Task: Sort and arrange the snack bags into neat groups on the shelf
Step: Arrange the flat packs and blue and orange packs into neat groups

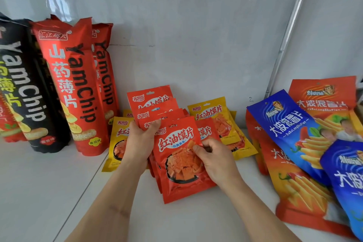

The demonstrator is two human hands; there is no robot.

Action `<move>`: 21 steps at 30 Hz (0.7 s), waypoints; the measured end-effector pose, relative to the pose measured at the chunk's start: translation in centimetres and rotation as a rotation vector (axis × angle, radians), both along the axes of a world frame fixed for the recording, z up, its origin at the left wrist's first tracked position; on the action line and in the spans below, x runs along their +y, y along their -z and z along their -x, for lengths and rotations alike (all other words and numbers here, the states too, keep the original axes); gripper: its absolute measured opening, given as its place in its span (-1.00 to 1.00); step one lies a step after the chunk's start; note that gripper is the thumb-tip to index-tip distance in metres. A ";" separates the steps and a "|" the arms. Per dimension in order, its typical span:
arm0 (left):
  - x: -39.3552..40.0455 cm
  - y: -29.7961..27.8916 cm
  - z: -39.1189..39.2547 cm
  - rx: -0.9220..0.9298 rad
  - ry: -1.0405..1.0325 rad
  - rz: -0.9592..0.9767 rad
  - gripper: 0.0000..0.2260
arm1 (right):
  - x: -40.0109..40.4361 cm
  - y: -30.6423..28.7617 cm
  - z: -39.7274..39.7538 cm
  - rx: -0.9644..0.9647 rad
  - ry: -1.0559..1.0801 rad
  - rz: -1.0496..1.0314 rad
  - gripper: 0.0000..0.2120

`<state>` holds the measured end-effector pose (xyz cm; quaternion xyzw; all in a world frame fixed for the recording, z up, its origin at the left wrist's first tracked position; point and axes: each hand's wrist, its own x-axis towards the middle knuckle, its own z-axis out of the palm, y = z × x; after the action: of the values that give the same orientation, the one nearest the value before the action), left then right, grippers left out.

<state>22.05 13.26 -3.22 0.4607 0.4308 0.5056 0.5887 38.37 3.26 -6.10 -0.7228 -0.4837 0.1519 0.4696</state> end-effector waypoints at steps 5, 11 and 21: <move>0.6 0.2 1.0 -0.003 0.021 0.004 -0.35 | 0.6 -0.5 1.0 -0.033 -0.006 0.002 -0.82; 3.0 0.8 3.2 0.079 -0.088 -0.072 -0.58 | 1.8 -1.4 1.4 0.021 0.009 -0.068 -0.72; 4.2 0.8 5.7 0.188 -0.010 -0.064 -0.58 | 6.1 0.1 1.6 -0.632 -0.032 0.064 -0.65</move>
<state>16.34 17.49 -3.98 0.5225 0.4700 0.4764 0.5284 36.79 9.39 -6.17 -0.7410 -0.6118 -0.0577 0.2706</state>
